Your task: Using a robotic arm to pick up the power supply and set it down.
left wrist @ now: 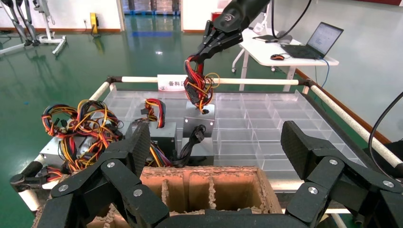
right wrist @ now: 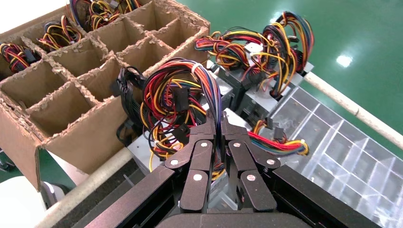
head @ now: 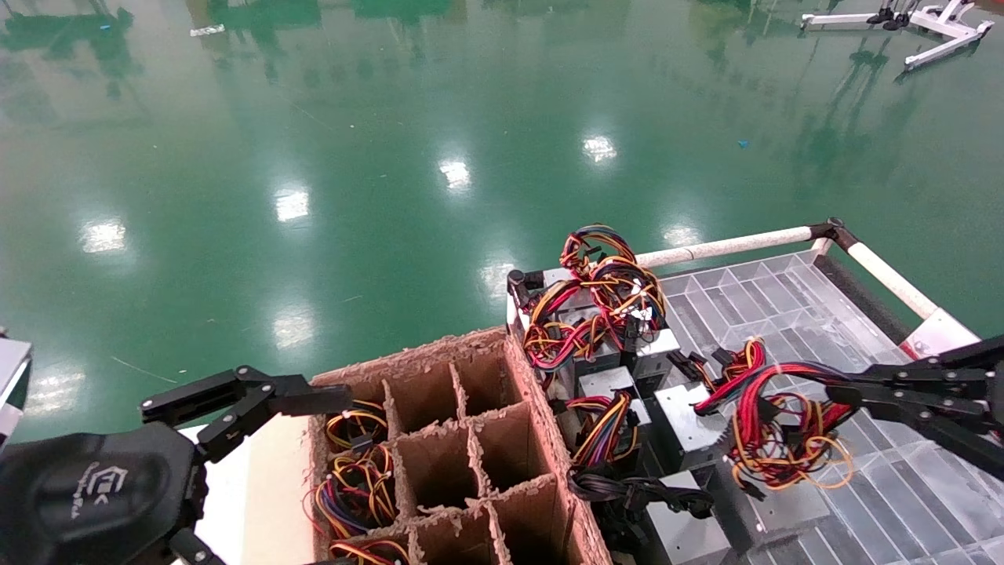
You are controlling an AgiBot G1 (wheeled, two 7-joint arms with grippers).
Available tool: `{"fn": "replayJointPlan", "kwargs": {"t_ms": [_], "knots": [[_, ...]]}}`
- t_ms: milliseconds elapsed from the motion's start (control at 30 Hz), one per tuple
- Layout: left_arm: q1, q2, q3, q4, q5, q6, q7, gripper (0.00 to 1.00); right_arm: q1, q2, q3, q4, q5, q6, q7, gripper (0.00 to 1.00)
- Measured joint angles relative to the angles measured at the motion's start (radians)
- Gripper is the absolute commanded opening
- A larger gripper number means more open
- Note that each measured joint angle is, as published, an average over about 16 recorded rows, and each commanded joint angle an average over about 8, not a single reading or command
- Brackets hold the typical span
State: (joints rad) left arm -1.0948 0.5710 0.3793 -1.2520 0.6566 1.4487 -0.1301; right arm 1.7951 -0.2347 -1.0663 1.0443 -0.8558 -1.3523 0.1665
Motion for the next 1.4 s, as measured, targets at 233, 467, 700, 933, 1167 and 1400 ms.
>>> {"fn": "replayJointPlan", "kwargs": {"t_ms": [233, 467, 700, 933, 1167, 1400], "knots": [[0.0, 0.0, 0.0, 0.0, 0.0, 0.0, 0.0, 1.0, -0.045, -0.035, -0.018, -0.021, 0.028, 0.028, 0.012, 0.0], [0.0, 0.0, 0.0, 0.0, 0.0, 0.0, 0.0, 1.0, -0.115, -0.064, -0.032, -0.102, 0.086, 0.048, -0.036, 0.0], [0.0, 0.0, 0.0, 0.0, 0.0, 0.0, 0.0, 1.0, -0.169, -0.082, -0.036, -0.194, 0.135, 0.054, -0.1, 0.59], [0.0, 0.0, 0.0, 0.0, 0.0, 0.0, 0.0, 1.0, -0.188, -0.091, -0.036, -0.24, 0.154, 0.052, -0.129, 1.0], [0.0, 0.0, 0.0, 0.0, 0.0, 0.0, 0.0, 1.0, -0.178, -0.09, -0.03, -0.231, 0.162, 0.045, -0.121, 1.0], [0.0, 0.0, 0.0, 0.0, 0.0, 0.0, 0.0, 1.0, -0.15, -0.085, -0.011, -0.192, 0.19, 0.023, -0.078, 1.0]]}}
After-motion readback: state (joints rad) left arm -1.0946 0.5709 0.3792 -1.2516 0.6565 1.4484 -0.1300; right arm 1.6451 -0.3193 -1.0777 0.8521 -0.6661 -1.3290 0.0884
